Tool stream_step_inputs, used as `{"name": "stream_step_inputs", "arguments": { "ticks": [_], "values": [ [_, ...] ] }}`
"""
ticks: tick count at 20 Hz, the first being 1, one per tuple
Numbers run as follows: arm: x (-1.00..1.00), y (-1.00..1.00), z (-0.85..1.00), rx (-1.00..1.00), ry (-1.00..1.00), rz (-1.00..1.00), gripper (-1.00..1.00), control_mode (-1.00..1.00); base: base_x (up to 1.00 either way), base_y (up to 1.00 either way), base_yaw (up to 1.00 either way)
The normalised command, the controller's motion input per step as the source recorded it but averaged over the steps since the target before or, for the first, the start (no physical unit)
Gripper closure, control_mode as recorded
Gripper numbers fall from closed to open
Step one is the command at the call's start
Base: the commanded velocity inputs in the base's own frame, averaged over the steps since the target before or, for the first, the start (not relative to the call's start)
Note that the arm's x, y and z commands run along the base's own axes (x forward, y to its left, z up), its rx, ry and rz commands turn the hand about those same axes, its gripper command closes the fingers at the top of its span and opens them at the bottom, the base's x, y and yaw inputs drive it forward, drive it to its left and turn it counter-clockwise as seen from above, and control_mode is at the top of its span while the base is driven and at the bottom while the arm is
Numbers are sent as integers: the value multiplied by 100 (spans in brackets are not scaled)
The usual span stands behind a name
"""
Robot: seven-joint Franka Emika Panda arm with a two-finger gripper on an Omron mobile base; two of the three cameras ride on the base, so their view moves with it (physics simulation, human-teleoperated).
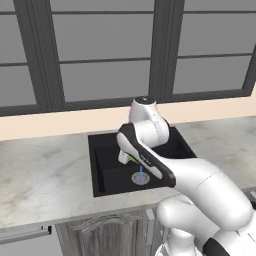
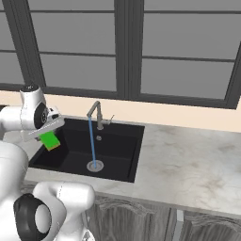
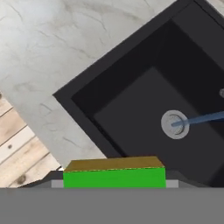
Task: Soak the sponge with water for a few seconds and then drop it inside the sink.
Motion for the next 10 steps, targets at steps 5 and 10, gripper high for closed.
{"name": "stream_step_inputs", "arguments": {
  "ticks": [5, 10],
  "values": [
    [25, -4, -4, -16, -1, 4, 100, -100, 0, 0, 0],
    [43, -13, -19, -6, -4, 8, 100, -100, 0, 0, 0]
  ]
}}
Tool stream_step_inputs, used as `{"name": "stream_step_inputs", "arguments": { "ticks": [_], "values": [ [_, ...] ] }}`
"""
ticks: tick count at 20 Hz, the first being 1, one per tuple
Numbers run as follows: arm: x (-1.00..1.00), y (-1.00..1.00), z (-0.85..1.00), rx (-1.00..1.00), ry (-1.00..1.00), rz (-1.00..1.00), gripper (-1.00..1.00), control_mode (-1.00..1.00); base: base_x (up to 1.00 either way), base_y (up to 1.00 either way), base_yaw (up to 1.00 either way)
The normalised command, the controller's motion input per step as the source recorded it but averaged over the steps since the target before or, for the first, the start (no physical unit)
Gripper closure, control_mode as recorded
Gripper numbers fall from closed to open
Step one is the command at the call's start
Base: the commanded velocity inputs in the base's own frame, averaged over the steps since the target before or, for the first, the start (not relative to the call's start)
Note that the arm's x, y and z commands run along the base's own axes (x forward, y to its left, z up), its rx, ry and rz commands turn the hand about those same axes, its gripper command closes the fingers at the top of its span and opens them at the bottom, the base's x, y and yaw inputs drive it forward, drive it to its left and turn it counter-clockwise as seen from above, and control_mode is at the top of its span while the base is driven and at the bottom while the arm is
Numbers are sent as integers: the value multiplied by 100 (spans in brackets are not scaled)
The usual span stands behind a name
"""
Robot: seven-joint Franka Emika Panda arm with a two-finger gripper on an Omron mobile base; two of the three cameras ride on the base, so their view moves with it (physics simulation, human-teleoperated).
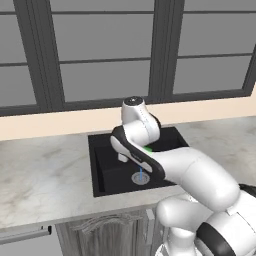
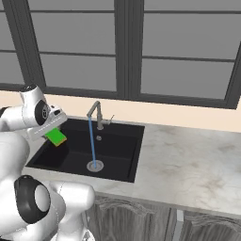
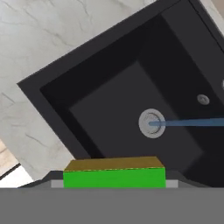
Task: Soak the sponge with water for a few seconds and then drop it inside the sink.
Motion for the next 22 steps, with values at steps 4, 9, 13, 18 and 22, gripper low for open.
{"name": "stream_step_inputs", "arguments": {
  "ticks": [4, 9, 13, 18, 22],
  "values": [
    [21, -27, -15, -1, -2, 6, 100, -100, 0, 0, 0],
    [1, -5, -6, -1, -9, 4, 100, -100, 0, 0, 0],
    [0, 2, 0, -3, -15, 9, 100, -100, 0, 0, 0],
    [4, 1, -6, -7, -13, 13, 100, -100, 0, 0, 0],
    [9, 3, -21, -6, -4, 14, 100, -100, 0, 0, 0]
  ]
}}
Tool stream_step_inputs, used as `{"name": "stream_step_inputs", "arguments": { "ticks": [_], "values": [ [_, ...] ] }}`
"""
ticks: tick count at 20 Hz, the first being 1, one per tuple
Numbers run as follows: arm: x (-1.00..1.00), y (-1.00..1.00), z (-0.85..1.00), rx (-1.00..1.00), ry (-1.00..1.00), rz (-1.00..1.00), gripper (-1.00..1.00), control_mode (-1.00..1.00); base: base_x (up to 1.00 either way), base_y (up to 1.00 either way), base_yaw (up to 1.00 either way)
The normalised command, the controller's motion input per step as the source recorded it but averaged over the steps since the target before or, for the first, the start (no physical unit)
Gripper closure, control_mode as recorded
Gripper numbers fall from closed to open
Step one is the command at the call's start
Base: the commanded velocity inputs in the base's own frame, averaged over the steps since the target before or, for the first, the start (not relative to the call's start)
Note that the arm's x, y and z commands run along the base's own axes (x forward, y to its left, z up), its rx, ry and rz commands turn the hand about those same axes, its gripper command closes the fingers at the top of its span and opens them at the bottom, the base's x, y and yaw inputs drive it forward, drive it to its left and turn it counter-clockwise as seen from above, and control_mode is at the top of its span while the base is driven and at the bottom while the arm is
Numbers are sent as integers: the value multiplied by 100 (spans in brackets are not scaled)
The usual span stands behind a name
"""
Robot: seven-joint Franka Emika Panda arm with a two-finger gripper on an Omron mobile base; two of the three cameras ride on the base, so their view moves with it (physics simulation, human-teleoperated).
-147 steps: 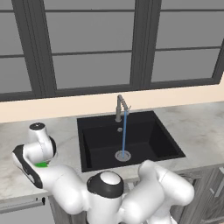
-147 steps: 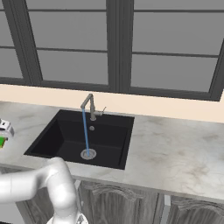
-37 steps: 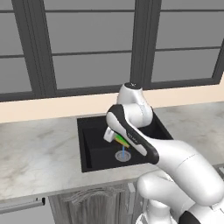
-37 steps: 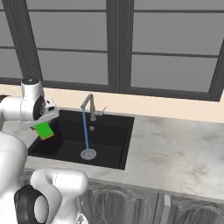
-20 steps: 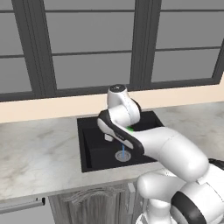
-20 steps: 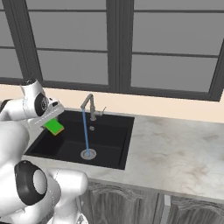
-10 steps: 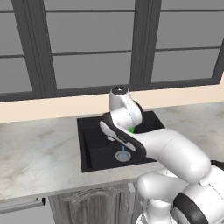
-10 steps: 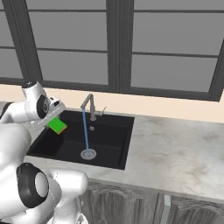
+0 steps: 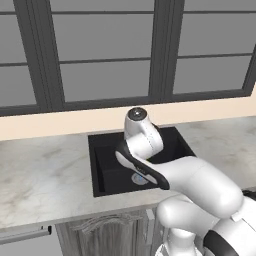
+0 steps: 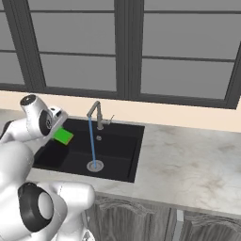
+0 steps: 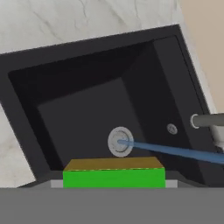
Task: Soak the sponge with water for a few seconds and then drop it inside the sink.
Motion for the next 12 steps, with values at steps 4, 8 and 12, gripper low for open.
{"name": "stream_step_inputs", "arguments": {
  "ticks": [4, 8, 12],
  "values": [
    [13, 13, -22, -7, 0, 14, 100, -100, 0, 0, 0],
    [19, 14, -5, -4, 0, 14, 100, -100, 0, 0, 0],
    [28, 3, 0, -5, 4, 14, 100, -100, 0, 0, 0]
  ]
}}
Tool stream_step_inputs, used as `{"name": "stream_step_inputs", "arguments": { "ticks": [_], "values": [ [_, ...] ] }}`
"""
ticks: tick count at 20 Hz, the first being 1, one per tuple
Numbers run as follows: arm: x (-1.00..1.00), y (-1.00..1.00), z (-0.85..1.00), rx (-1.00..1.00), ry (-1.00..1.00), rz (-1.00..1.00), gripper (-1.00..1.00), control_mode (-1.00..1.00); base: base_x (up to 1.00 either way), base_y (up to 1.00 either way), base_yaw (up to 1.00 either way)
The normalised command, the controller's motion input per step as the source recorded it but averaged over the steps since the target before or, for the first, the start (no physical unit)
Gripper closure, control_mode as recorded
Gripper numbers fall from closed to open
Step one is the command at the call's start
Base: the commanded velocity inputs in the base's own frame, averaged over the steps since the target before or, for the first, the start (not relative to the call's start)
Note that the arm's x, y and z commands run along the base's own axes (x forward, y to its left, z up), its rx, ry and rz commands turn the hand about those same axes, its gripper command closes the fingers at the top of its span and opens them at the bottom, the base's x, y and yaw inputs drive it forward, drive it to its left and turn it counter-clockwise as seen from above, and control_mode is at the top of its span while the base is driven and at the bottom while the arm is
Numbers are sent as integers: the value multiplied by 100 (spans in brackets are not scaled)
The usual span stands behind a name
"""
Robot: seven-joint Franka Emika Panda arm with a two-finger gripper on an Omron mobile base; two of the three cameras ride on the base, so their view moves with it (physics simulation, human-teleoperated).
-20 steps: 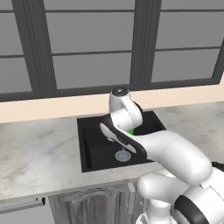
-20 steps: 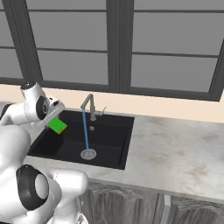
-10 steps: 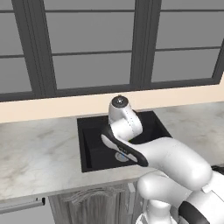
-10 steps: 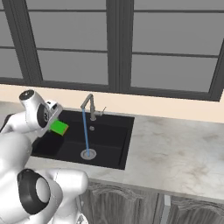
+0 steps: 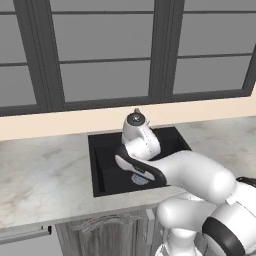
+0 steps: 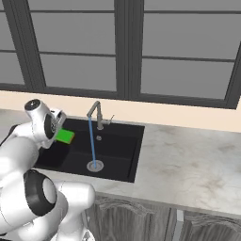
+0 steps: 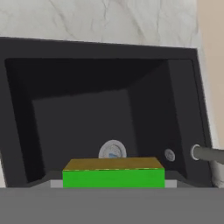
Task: Soak the sponge with water for a few seconds and then drop it inside the sink.
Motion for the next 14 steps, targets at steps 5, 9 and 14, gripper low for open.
{"name": "stream_step_inputs", "arguments": {
  "ticks": [5, 9, 14],
  "values": [
    [11, 0, 0, -7, 12, 13, 100, -100, 0, 0, 0],
    [0, 0, 0, -5, 9, 6, 100, -100, 0, 0, 0],
    [0, 0, 0, -4, 2, 4, 100, -100, 0, 0, 0]
  ]
}}
